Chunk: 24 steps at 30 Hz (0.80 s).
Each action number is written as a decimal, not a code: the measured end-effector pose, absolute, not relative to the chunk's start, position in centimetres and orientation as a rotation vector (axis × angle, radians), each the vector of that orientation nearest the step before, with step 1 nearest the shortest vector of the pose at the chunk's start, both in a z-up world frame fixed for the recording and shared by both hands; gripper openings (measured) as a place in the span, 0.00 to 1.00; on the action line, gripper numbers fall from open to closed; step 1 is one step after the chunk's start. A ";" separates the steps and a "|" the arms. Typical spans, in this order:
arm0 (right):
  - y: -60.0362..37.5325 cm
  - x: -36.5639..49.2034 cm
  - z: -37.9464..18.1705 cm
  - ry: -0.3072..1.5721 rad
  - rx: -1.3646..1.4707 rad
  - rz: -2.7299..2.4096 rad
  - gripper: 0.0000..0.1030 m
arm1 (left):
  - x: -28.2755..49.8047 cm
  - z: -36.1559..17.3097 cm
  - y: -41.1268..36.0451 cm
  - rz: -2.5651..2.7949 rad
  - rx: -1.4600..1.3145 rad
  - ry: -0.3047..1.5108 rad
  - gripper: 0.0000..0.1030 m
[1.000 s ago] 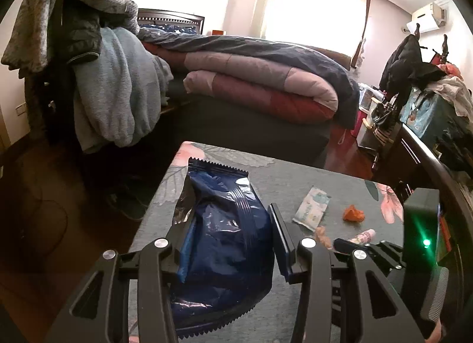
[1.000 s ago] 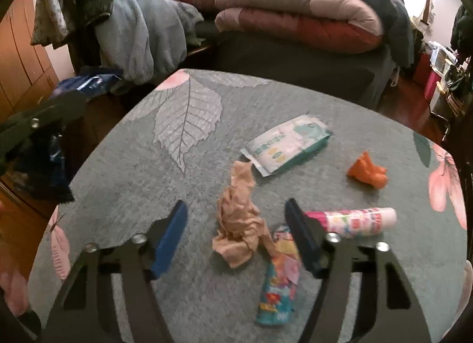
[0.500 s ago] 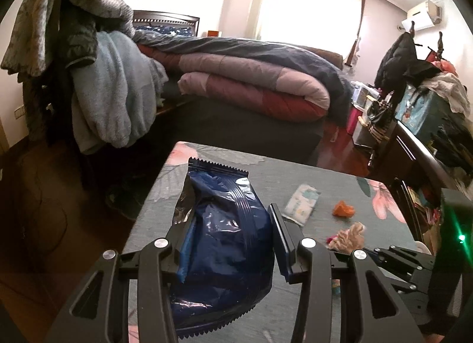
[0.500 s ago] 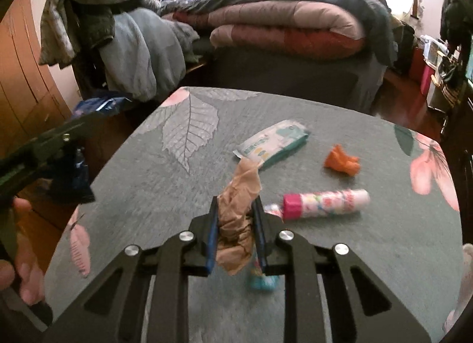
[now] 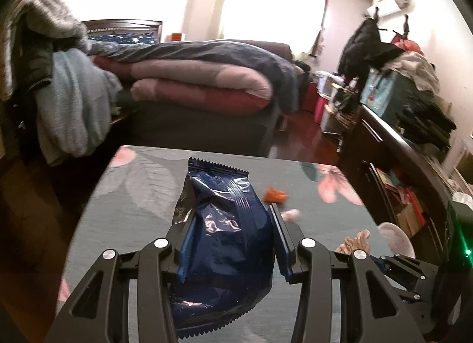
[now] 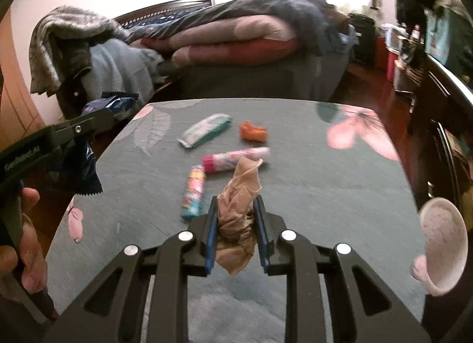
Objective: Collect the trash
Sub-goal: 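Carry bag and tan paper over the wastebasket and open both tools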
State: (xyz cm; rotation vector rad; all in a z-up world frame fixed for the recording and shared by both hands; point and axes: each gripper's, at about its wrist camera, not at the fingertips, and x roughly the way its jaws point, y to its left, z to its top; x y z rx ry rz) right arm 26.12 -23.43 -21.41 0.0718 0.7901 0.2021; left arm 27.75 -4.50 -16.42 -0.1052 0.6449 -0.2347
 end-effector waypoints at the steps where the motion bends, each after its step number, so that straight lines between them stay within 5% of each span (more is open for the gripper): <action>1: -24.5 25.6 -21.3 0.787 0.081 0.188 0.24 | 27.6 -16.3 -5.4 -0.254 -0.100 0.644 0.44; 24: -46.5 17.3 -23.1 0.705 0.304 -0.193 0.24 | 26.8 -16.3 -27.1 -0.643 0.052 0.694 0.44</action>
